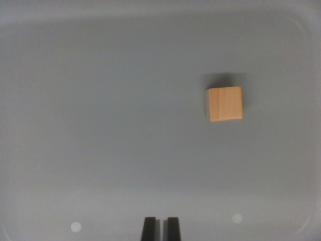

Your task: Push wooden cube

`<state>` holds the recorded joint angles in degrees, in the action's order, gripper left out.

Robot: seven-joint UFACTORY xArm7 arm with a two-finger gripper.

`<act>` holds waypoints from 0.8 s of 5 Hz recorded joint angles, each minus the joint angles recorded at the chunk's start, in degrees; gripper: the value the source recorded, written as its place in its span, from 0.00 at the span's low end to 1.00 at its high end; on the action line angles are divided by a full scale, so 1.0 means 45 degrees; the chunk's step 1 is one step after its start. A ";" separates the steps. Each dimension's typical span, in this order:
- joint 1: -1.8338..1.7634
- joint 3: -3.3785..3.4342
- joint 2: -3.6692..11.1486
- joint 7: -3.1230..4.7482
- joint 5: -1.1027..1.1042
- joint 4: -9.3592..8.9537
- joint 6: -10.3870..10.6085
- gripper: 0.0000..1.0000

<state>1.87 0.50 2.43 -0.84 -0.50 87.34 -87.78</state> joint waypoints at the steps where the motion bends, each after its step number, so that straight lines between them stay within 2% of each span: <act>1: 0.0032 -0.0048 0.0087 0.0111 0.0000 -0.0256 0.0365 0.00; 2: 0.0032 -0.0048 0.0087 0.0111 0.0000 -0.0256 0.0365 0.00; 3: 0.0068 -0.0104 0.0187 0.0239 -0.0001 -0.0549 0.0783 0.00; 4: 0.0068 -0.0104 0.0187 0.0239 -0.0001 -0.0549 0.0783 0.00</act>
<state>2.17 0.03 3.27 0.23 -0.50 84.87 -84.26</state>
